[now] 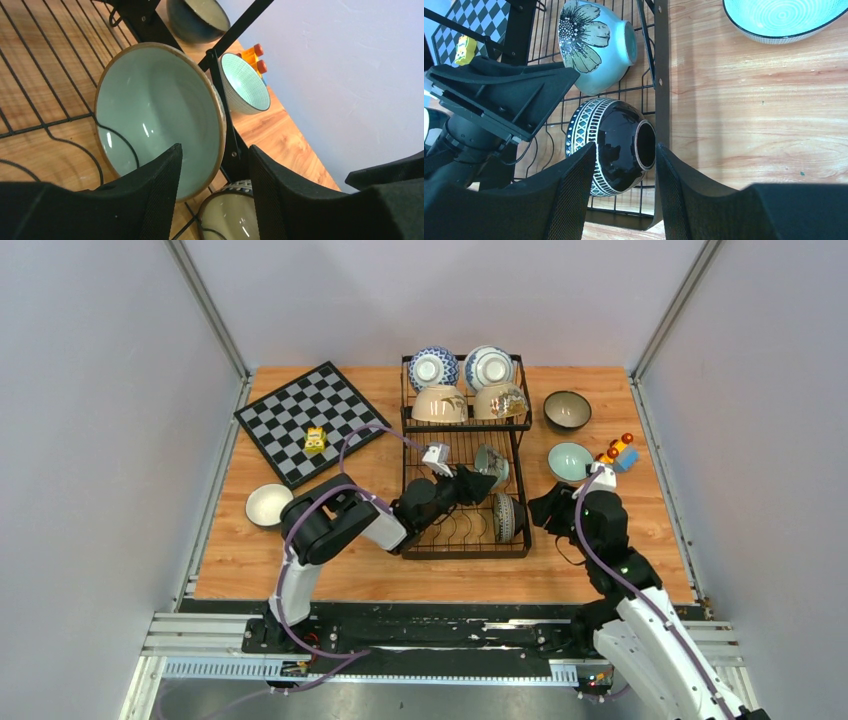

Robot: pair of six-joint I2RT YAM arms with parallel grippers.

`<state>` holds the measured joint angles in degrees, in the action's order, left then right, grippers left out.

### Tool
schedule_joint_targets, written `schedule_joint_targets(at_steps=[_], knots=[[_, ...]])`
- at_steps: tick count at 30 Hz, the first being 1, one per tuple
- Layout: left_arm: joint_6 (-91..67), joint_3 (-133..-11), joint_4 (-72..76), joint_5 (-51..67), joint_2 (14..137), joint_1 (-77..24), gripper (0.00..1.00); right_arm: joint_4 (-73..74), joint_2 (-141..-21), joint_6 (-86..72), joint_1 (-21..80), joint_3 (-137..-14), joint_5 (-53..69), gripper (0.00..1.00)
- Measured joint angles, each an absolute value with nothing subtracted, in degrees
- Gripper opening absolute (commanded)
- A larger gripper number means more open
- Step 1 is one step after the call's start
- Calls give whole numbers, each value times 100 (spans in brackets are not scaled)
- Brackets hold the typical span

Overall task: Unload the bowls from the dish rack
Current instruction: Pick up the bowl from the dish rack.

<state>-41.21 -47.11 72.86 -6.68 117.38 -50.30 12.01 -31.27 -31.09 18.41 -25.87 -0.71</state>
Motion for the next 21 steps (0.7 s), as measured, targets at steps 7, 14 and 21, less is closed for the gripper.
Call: schedule_joint_targets(at_steps=[7,14,21], knots=[[-4265,-5000,7505,-609,12025,-5022,40,1201,-3148,-3081,1900,-2587,-169,52],[-4442,-5048,7752,-532,12278,-5019,25,1240,-3297,-3022,1994,-2724,-224,52],[-4574,-5109,8136,-467,12429,-4965,0,1260,-3367,-3004,2010,-2768,-316,52]])
